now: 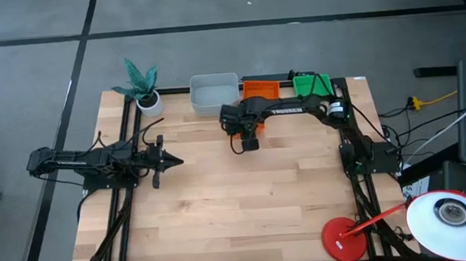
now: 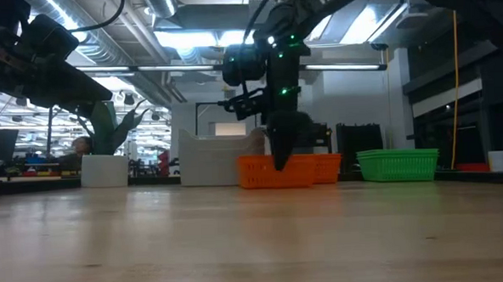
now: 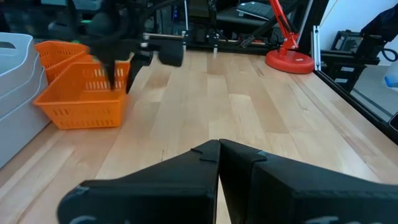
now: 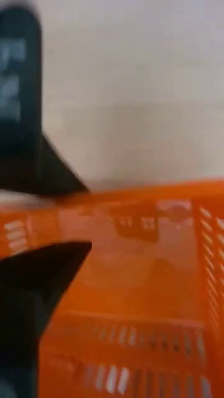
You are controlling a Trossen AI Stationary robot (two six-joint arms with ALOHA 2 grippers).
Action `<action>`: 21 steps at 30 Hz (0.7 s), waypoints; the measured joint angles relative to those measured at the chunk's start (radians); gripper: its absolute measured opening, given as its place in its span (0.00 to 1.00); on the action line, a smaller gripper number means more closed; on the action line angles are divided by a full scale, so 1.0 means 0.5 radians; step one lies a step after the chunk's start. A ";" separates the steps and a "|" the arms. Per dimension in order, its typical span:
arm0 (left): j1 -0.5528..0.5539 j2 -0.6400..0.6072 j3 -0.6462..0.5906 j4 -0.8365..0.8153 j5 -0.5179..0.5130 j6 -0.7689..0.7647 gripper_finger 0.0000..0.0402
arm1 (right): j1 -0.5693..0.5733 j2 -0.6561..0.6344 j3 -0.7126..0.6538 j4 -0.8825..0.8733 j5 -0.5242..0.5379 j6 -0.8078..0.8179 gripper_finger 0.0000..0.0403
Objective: Stack baskets by color
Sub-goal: Stack the orange bin on the orange bins
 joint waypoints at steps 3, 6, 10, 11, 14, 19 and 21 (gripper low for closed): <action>0.000 0.001 0.000 0.000 0.000 0.000 0.00 | 0.028 -0.047 0.000 -0.183 -0.006 -0.011 0.06; 0.000 0.001 -0.001 0.000 -0.001 0.001 0.00 | 0.052 -0.121 0.000 -0.475 -0.005 0.061 0.03; 0.000 0.000 0.000 0.000 0.000 0.000 0.00 | 0.098 -0.279 -0.001 -0.777 0.039 0.187 0.02; 0.000 0.000 0.000 0.000 0.000 0.001 0.00 | 0.109 -0.330 0.000 -0.826 0.090 0.213 0.02; 0.000 0.001 0.000 0.000 0.000 0.000 0.00 | 0.106 -0.476 0.000 -0.944 0.371 0.223 0.01; 0.000 0.000 0.000 0.000 0.000 0.001 0.00 | -0.092 -0.720 0.000 -0.774 0.778 0.261 0.01; 0.000 0.001 0.000 0.000 0.000 0.001 0.00 | -0.215 -0.763 0.000 -0.601 0.679 0.214 0.01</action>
